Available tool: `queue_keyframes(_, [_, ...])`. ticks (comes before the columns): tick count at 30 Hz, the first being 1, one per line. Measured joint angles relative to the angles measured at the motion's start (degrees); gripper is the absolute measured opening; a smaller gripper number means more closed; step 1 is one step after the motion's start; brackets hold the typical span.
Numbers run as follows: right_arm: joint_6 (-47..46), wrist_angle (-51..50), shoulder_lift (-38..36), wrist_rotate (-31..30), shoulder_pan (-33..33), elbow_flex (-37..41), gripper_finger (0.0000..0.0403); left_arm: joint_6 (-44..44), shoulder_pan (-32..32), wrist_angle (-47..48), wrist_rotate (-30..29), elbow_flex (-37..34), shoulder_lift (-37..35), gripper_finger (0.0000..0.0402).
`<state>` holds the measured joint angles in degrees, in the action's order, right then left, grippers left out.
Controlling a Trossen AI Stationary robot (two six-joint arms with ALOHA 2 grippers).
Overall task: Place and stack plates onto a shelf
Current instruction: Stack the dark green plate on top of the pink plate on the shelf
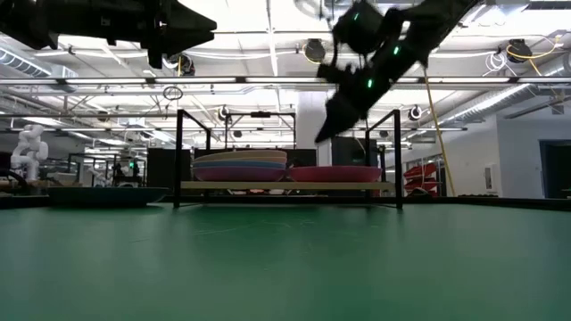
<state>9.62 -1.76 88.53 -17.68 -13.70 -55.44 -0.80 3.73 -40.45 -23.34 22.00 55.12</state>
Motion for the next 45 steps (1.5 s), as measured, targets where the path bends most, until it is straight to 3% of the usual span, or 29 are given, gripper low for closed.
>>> queue_keyframes(10, [-2.2,0.7,-20.2,4.7,6.3,1.8,0.0135,-4.5,0.0,1.6,-0.3,0.0,0.0,0.0129])
queue_keyframes(14, [-2.9,3.6,-26.4,6.0,10.7,5.8,0.0135,-6.4,0.0,5.9,-5.0,0.0,0.0,0.0129])
queue_keyframes(20, [-3.0,13.6,-32.9,5.9,16.2,15.3,0.0134,-11.7,-0.1,27.4,-12.1,6.7,0.0,0.0129])
queue_keyframes(26, [-2.5,22.1,-36.8,5.8,18.5,23.8,0.0134,-22.7,-0.1,51.4,-12.7,14.5,0.0,0.0129])
queue_keyframes(34, [-1.1,22.7,-41.0,5.6,18.7,27.0,0.0134,-38.3,-1.8,75.7,-12.7,18.1,0.0,0.0129])
queue_keyframes(38, [-0.8,22.7,-42.3,5.6,18.7,27.0,0.0134,-44.7,-2.7,83.0,-11.8,18.1,0.0,0.0129])
queue_keyframes(45, [-0.8,22.6,-42.3,5.7,18.7,27.0,0.0134,-48.2,-5.0,89.1,-8.1,18.1,2.1,0.0129])
